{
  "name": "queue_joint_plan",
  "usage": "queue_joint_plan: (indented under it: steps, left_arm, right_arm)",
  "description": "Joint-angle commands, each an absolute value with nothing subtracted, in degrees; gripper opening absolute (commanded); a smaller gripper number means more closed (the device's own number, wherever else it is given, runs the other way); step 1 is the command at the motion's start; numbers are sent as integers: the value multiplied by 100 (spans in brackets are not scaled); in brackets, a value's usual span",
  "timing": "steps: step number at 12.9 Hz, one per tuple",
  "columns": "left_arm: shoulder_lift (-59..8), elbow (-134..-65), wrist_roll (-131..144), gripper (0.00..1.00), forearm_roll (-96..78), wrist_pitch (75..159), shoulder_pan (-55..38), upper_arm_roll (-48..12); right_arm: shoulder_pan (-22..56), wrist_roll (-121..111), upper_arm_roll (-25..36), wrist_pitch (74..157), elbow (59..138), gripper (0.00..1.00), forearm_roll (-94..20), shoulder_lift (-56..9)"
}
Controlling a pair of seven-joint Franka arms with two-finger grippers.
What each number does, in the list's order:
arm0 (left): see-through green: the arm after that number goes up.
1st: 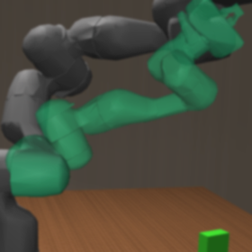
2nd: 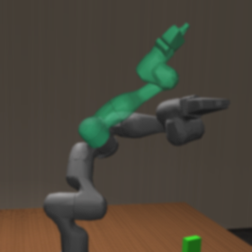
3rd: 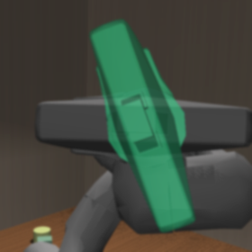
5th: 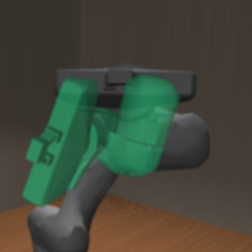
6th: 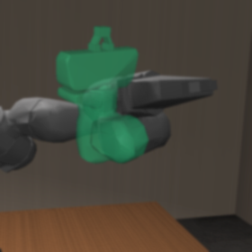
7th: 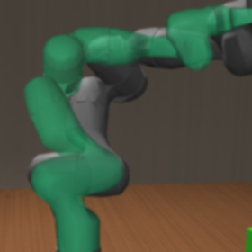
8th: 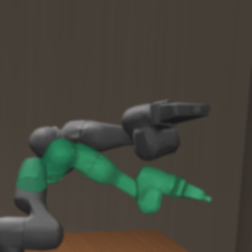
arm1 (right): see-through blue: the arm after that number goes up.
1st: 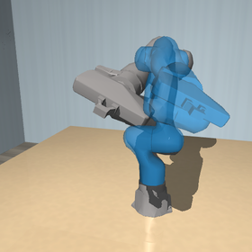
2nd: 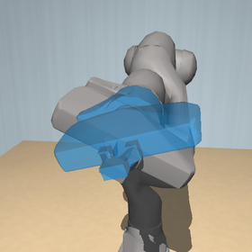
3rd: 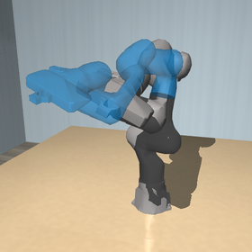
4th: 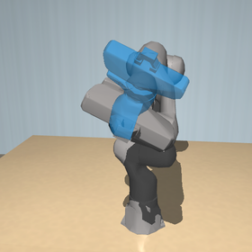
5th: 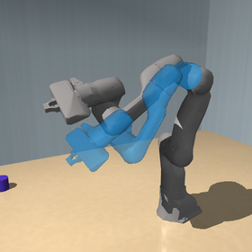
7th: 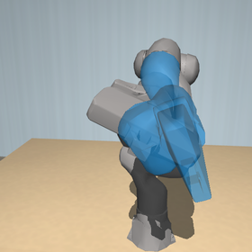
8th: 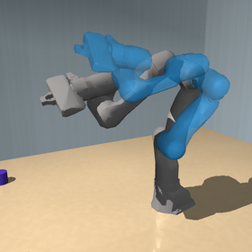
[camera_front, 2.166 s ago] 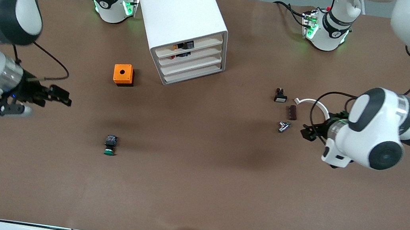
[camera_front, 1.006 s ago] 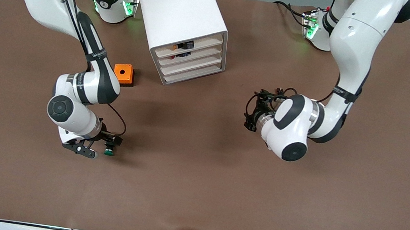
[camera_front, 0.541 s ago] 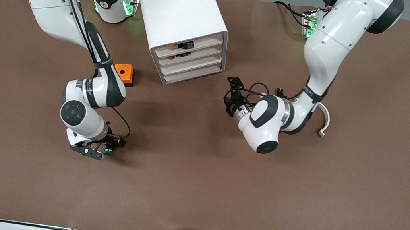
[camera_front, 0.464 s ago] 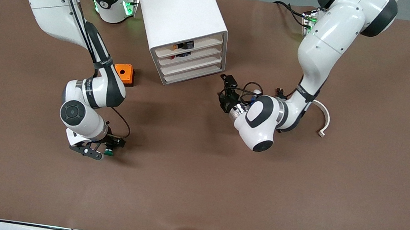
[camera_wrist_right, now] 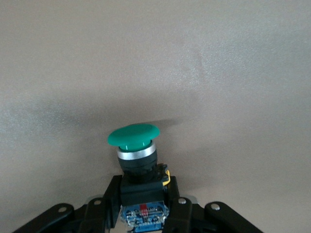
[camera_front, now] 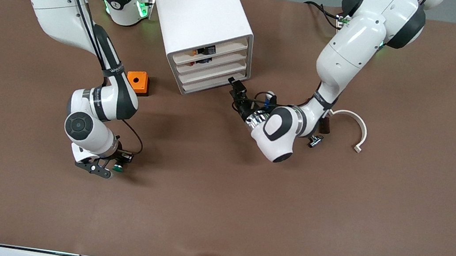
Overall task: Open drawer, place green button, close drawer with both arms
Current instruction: 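Pull the cabinet drawer open with the left gripper while the right gripper lifts the button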
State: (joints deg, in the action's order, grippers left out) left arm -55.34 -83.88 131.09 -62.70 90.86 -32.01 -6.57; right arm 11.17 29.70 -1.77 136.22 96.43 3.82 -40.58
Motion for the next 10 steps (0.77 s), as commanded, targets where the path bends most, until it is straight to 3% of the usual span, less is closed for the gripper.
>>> queue_joint_plan:
  steps: [1, 2, 4, 5, 7, 10]
  left_arm:
    - [-5651, -8262, 13447, 67, -6530, 9044, -3489, -606]
    - [-5660, -8262, 13482, 66, -6591, 9044, -3507, -606]
    - [-5695, -8262, 13474, 50, -6645, 9044, -3656, -606]
    - [-5695, -8262, 13430, 37, -6636, 9044, -3691, -606]
    - [-5695, -8262, 13369, 0, -6653, 9157, -3657, -598]
    - [-5660, -8262, 13254, 0, -6733, 9308, -3587, -589]
  right_arm:
    - [1090, 3129, -211, 13396, 9545, 4, 545, -4017]
    - [1090, 3129, -211, 13386, 9528, 3, 536, -3999]
    - [1081, 3103, -193, 13351, 9466, 1, 536, -3947]
    - [1055, 3085, -193, 13246, 9466, 1, 536, -3877]
    - [1020, 3085, -193, 13018, 9466, 1, 527, -3701]
    - [1020, 3111, -202, 12789, 9466, 0, 475, -3490]
